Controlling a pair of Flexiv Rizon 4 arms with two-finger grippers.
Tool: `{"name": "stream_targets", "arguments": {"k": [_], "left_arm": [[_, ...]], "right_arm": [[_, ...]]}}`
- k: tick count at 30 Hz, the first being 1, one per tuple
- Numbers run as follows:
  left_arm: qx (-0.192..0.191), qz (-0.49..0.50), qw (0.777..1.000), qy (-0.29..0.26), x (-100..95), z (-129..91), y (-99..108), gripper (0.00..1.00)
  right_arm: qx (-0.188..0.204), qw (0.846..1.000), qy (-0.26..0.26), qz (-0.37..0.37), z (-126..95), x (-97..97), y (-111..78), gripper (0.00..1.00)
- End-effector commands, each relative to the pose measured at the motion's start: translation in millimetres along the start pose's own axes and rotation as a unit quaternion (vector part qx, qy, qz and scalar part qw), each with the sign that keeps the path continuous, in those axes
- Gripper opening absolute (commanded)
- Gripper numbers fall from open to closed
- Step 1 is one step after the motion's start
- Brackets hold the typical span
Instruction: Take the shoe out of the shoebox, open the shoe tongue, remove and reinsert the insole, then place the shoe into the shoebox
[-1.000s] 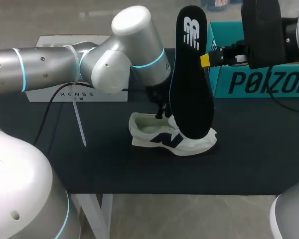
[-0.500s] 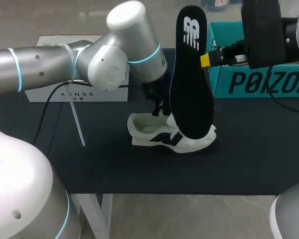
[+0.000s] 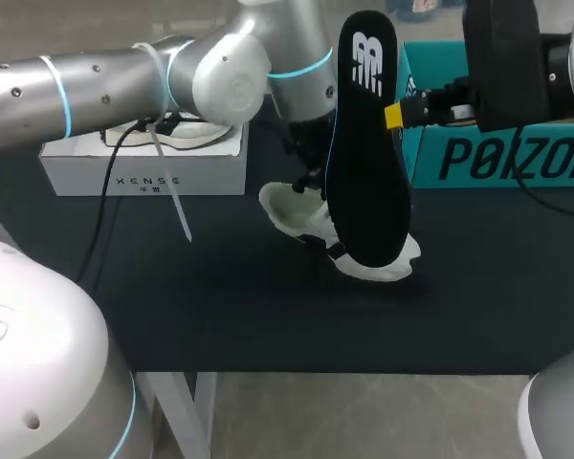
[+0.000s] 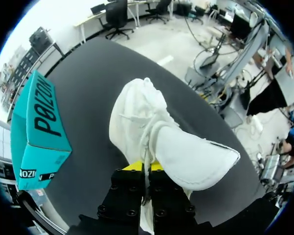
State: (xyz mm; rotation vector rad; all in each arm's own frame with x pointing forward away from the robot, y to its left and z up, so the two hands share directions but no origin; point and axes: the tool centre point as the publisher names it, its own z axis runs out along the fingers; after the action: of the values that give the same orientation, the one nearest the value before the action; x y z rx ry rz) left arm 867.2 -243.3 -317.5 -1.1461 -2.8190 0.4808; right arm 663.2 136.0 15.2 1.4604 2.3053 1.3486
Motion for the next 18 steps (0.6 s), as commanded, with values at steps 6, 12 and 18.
{"name": "stream_targets", "arguments": {"k": [6,12,18], "left_arm": [[0.021,0.364,0.921,0.137,-5.1,-29.7,6.1,0.0],[0.028,0.442,0.891,0.101,-2.6,-47.3,19.0,0.0],[0.025,0.507,0.857,0.086,-10.0,-49.3,19.4,0.0]], "right_arm": [[0.003,1.0,-0.001,0.001,3.4,1.1,3.4,0.0],[0.003,1.0,-0.001,0.001,3.4,1.1,3.4,0.0],[0.003,1.0,-0.001,0.001,3.4,1.1,3.4,0.0]]}}
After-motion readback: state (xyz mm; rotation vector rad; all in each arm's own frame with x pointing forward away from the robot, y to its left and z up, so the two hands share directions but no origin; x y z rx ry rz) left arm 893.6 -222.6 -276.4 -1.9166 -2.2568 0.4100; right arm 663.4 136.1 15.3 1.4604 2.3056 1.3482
